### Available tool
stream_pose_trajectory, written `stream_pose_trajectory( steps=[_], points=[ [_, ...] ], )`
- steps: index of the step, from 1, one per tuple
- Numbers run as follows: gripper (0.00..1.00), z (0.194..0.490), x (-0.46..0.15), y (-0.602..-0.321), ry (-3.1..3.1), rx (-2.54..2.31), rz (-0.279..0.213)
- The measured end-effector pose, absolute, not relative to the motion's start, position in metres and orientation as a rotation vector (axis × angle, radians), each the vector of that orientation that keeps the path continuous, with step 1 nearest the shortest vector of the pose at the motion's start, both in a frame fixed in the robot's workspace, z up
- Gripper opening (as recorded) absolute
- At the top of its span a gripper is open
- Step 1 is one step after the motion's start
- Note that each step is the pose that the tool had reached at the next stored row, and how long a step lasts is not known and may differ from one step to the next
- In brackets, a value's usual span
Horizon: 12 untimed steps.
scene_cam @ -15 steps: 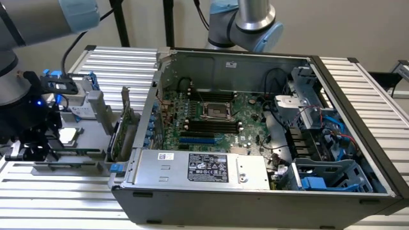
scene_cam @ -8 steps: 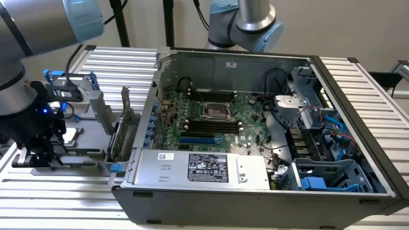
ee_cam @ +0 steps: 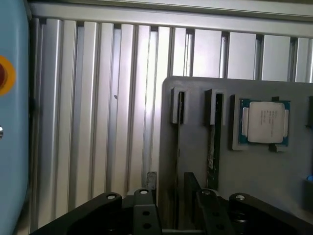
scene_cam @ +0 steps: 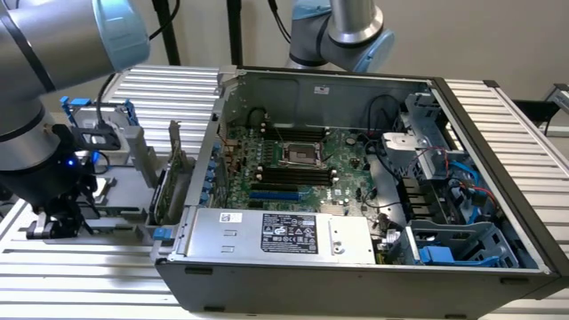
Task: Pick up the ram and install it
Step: 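Pick up the ram and move it above insertion slot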
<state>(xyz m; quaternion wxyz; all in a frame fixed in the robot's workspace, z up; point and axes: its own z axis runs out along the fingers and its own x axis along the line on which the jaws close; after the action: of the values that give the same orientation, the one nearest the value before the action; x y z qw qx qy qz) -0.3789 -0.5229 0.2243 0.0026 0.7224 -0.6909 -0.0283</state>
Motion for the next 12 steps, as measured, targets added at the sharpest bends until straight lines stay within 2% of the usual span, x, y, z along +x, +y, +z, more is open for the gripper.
stream_pose_trajectory(
  steps=[12],
  points=[
    [0.36, 0.206, -0.379, -0.521, -2.172, 2.271, -0.1]
  ],
)
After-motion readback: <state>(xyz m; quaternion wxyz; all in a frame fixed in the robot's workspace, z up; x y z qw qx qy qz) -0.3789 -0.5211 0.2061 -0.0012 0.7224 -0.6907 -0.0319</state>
